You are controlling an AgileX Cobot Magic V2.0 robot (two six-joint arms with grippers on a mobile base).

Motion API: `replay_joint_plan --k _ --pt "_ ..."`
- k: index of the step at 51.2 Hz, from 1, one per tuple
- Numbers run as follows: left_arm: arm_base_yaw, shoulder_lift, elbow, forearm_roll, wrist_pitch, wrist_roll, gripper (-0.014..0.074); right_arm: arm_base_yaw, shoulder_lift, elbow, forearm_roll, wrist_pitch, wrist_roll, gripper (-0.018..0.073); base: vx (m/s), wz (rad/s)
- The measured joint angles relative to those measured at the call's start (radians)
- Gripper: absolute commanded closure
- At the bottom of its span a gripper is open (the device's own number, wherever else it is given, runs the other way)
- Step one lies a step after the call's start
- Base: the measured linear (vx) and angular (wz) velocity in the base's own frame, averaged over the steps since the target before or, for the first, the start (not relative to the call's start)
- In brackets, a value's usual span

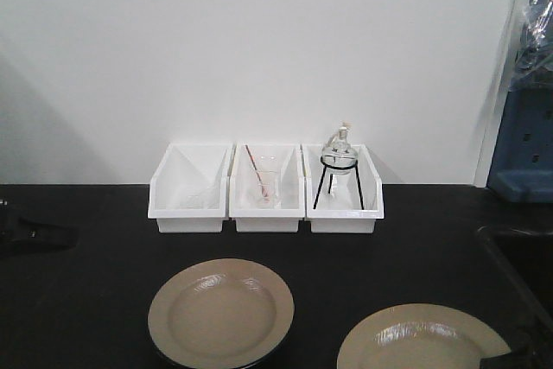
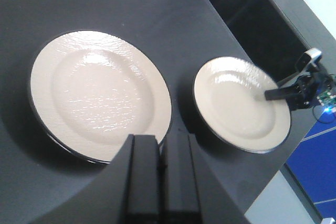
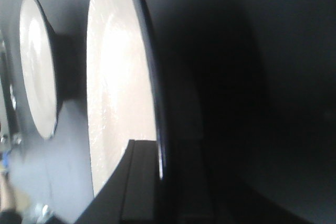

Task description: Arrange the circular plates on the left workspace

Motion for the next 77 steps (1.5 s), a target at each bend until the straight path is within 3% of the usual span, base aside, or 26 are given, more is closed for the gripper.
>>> replay_joint_plan --k 7,13,19,31,32,39,55,62,68,77 --pt "0.000 0.000 0.000 0.000 0.000 0.000 0.0597 0.008 -0.073 0.000 0.107 -0.020 -0.006 0.0564 0.00 0.00" --pt "0.000 0.000 0.000 0.000 0.000 0.000 0.0597 0.060 -0.121 -0.007 0.212 -0.023 -0.011 0.0564 0.00 0.00" --pt "0.000 0.000 0.000 0.000 0.000 0.000 0.0597 0.170 -0.124 -0.048 0.263 -0.052 -0.015 0.0564 0.00 0.00" --pt "0.000 0.000 0.000 0.001 0.000 0.000 0.0597 0.457 -0.032 -0.212 0.366 -0.244 -0.002 0.0564 0.00 0.00" --pt "0.000 0.000 0.000 0.002 0.000 0.000 0.0597 0.521 0.020 -0.270 0.375 -0.272 0.013 0.0564 0.00 0.00" --pt "0.000 0.000 0.000 0.003 0.000 0.000 0.0597 0.604 0.130 -0.368 0.378 -0.292 0.028 0.0564 0.00 0.00" --pt "0.000 0.000 0.000 0.004 0.000 0.000 0.0597 0.676 0.291 -0.469 0.378 -0.351 0.026 0.0555 0.00 0.00" --pt "0.000 0.000 0.000 0.005 0.000 0.000 0.0597 0.684 0.327 -0.478 0.401 -0.356 0.027 0.0510 0.00 0.00" --pt "0.000 0.000 0.000 0.006 0.000 0.000 0.0597 0.684 0.332 -0.482 0.411 -0.353 -0.010 0.0405 0.00 0.00" --pt "0.000 0.000 0.000 0.036 0.000 0.000 0.0597 0.684 0.332 -0.483 0.414 -0.350 -0.214 0.0197 0.00 0.00"
